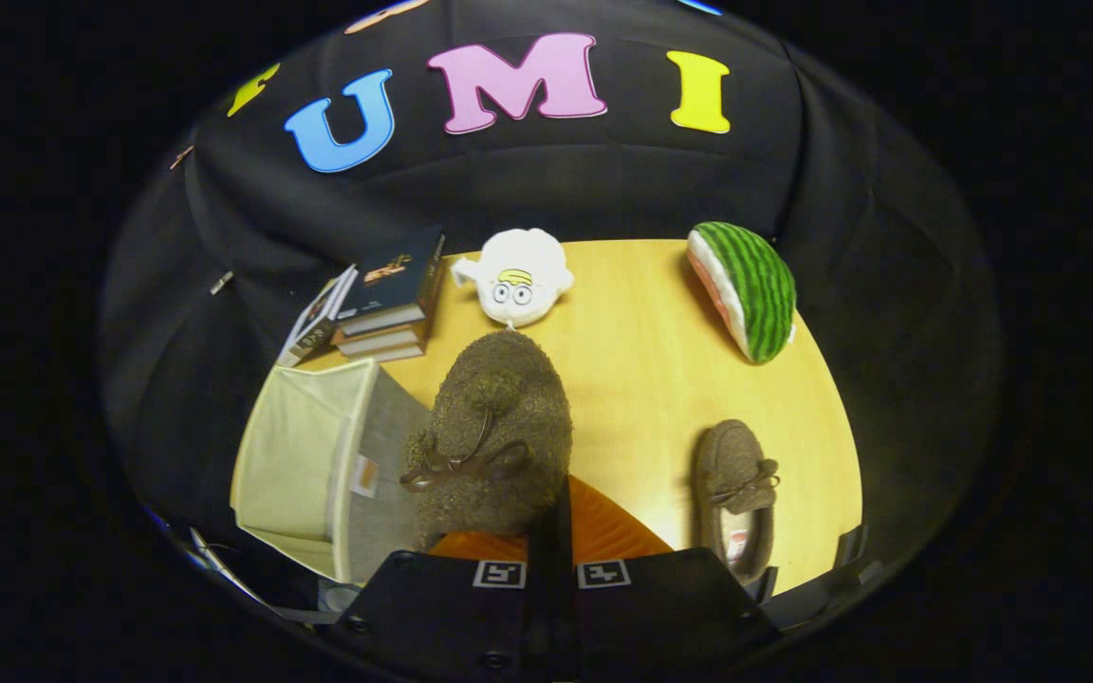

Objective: Open the storage box then place both shoes into the box .Put the left shoe in first, then the right shoe, with the right side of both shoes facing outward in a uniform manner.

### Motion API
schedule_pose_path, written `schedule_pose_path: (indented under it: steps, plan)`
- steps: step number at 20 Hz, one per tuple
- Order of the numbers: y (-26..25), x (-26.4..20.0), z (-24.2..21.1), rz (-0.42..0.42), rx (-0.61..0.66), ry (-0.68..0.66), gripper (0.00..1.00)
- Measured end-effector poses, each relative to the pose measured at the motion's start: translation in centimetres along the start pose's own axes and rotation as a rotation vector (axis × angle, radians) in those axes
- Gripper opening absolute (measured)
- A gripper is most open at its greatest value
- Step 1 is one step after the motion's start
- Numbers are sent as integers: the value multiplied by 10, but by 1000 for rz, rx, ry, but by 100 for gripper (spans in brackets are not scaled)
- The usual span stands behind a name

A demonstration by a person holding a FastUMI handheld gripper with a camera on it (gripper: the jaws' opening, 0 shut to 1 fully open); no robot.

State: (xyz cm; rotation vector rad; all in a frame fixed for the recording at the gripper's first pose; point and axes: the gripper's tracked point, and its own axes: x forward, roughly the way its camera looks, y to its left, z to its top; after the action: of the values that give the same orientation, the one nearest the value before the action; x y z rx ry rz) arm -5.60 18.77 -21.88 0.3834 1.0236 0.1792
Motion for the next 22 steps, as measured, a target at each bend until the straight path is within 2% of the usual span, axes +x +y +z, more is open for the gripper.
schedule_pose_path:
  steps: [5, 10, 14, 17, 22]
  plan:
    - [106, 5, 3, 100, 75, 69, 5]
    - [175, 41, -16, 79, 32, 132, 5]
    - [198, 72, -46, 43, 5, 186, 5]
    - [205, 93, -54, 14, 29, 201, 5]
    - [222, 111, -61, 12, 50, 221, 5]
